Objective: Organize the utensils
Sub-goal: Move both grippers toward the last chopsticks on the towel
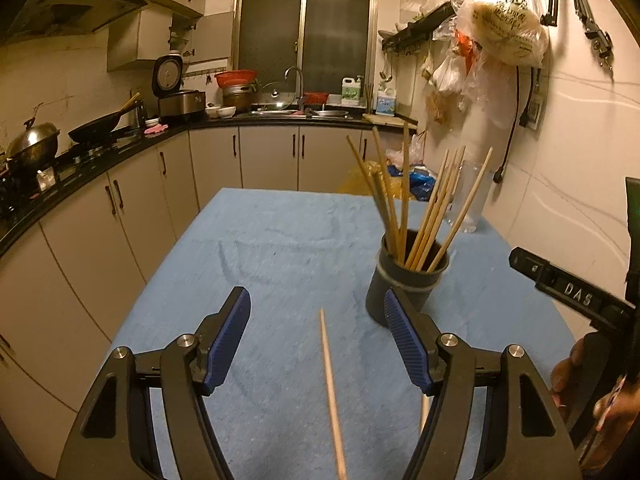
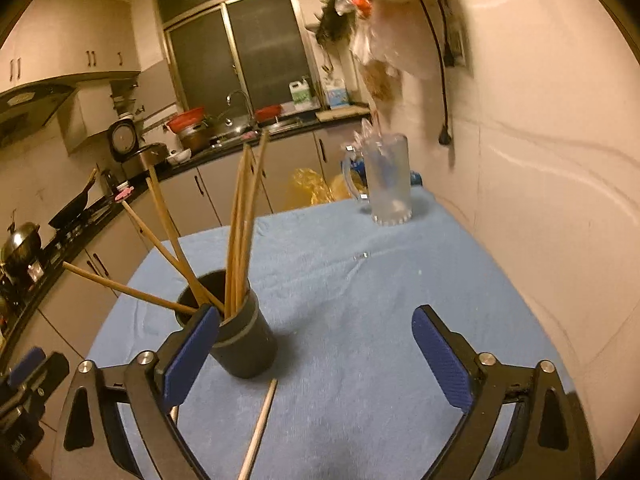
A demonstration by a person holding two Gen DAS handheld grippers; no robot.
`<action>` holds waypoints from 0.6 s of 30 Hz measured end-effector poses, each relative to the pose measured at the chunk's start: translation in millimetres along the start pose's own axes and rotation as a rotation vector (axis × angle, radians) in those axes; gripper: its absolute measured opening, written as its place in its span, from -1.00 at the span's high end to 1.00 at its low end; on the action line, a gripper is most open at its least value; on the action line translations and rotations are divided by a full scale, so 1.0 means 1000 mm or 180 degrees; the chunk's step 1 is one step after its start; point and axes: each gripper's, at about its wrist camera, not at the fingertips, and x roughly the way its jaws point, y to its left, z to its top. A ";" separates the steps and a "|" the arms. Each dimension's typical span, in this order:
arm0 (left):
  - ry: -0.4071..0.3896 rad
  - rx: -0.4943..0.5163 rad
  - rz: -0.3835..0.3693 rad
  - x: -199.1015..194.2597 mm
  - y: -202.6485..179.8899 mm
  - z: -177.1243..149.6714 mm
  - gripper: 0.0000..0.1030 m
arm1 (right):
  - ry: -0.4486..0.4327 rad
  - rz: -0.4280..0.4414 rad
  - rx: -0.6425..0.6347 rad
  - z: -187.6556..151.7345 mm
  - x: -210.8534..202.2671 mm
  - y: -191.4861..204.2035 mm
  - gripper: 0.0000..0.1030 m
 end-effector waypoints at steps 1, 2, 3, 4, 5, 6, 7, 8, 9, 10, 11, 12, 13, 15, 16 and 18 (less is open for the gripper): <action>0.0023 -0.0001 0.0012 0.001 0.001 -0.002 -0.33 | 0.0075 0.0018 0.0028 -0.002 0.002 -0.002 -0.87; 0.0050 -0.0005 0.0021 0.001 0.002 -0.004 -0.33 | 0.0126 0.0017 0.0054 -0.003 0.004 -0.004 -0.87; 0.0076 -0.0009 0.0028 0.002 0.003 -0.006 -0.33 | 0.0176 0.0030 0.0089 -0.005 0.005 -0.006 -0.83; 0.0100 -0.0008 0.0034 0.003 0.004 -0.008 -0.33 | 0.0271 0.0098 0.0156 -0.008 0.008 -0.009 -0.80; 0.0124 -0.0005 0.0042 0.003 0.005 -0.011 -0.33 | 0.0351 0.0133 0.0194 -0.011 0.010 -0.011 -0.77; 0.0146 -0.0004 0.0054 0.003 0.007 -0.013 -0.33 | 0.0442 0.0166 0.0224 -0.013 0.013 -0.012 -0.75; 0.0170 -0.0007 0.0069 0.004 0.009 -0.015 -0.34 | 0.0544 0.0208 0.0252 -0.014 0.017 -0.013 -0.73; 0.0190 -0.0011 0.0080 0.005 0.010 -0.017 -0.34 | 0.0642 0.0253 0.0279 -0.017 0.021 -0.014 -0.68; 0.0218 -0.0015 0.0091 0.006 0.013 -0.019 -0.34 | 0.0710 0.0281 0.0287 -0.020 0.023 -0.015 -0.63; 0.0247 -0.0023 0.0098 0.007 0.015 -0.021 -0.34 | 0.0818 0.0308 0.0301 -0.023 0.026 -0.015 -0.61; 0.0287 -0.0032 0.0098 0.008 0.017 -0.022 -0.34 | 0.0889 0.0326 0.0323 -0.026 0.028 -0.014 -0.59; 0.0334 -0.0041 0.0087 0.010 0.019 -0.025 -0.34 | 0.0953 0.0361 0.0357 -0.028 0.030 -0.014 -0.51; 0.0387 -0.0046 0.0072 0.012 0.022 -0.027 -0.34 | 0.1033 0.0415 0.0396 -0.031 0.032 -0.014 -0.45; 0.0469 -0.0041 0.0066 0.016 0.025 -0.032 -0.34 | 0.1267 0.0467 0.0462 -0.036 0.041 -0.013 -0.14; 0.0499 -0.0034 0.0071 0.017 0.026 -0.034 -0.34 | 0.1382 0.0521 0.0490 -0.039 0.045 -0.012 -0.05; 0.0550 -0.0015 0.0086 0.018 0.029 -0.039 -0.34 | 0.1613 0.0614 0.0559 -0.047 0.055 -0.008 0.14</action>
